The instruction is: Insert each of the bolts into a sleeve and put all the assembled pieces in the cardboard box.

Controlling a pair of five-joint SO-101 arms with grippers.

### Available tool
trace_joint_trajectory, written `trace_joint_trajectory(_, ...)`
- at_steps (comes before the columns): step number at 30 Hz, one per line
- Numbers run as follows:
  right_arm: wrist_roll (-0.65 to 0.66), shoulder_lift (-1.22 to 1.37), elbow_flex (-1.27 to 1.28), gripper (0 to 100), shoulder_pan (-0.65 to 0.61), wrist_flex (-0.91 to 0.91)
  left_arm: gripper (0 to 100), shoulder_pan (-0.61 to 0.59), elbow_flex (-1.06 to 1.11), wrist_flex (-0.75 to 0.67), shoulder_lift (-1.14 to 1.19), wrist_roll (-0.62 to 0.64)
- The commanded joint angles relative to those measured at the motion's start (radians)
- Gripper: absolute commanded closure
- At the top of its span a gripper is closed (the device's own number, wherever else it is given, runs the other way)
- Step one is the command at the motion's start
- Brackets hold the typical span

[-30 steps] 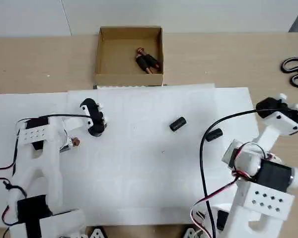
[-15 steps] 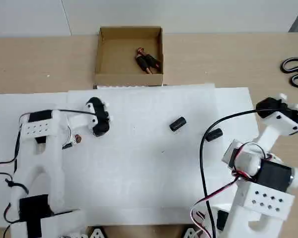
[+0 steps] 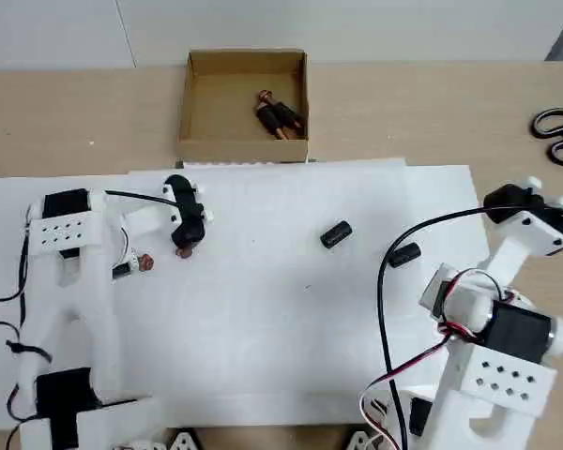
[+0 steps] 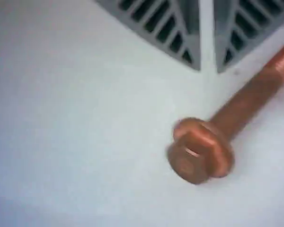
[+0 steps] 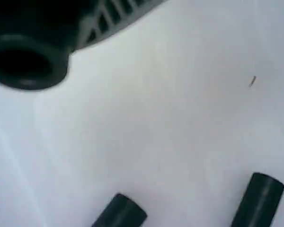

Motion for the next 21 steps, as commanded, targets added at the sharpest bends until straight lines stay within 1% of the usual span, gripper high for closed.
trace_joint_trajectory(1, 0.008, -0.018, -0.006, 99.5, 0.005, 0.008, 95, -0.025, -0.002, -0.101, 0.029, -0.272)
trace_joint_trajectory(4, 0.008, -0.018, -0.006, 99.5, 0.004, 0.008, 87, -0.028, -0.002, -0.147, 0.068, -0.265)
trace_joint_trajectory(12, 0.005, -0.018, -0.005, 99.5, 0.004, 0.008, 88, 0.011, 0.005, -0.152, 0.087, -0.265)
trace_joint_trajectory(16, 0.005, -0.018, -0.005, 99.5, 0.004, 0.008, 88, 0.021, 0.036, -0.175, 0.101, -0.265)
trace_joint_trajectory(21, 0.005, -0.018, -0.005, 99.5, 0.004, 0.008, 88, 0.023, 0.03, -0.219, 0.175, -0.265)
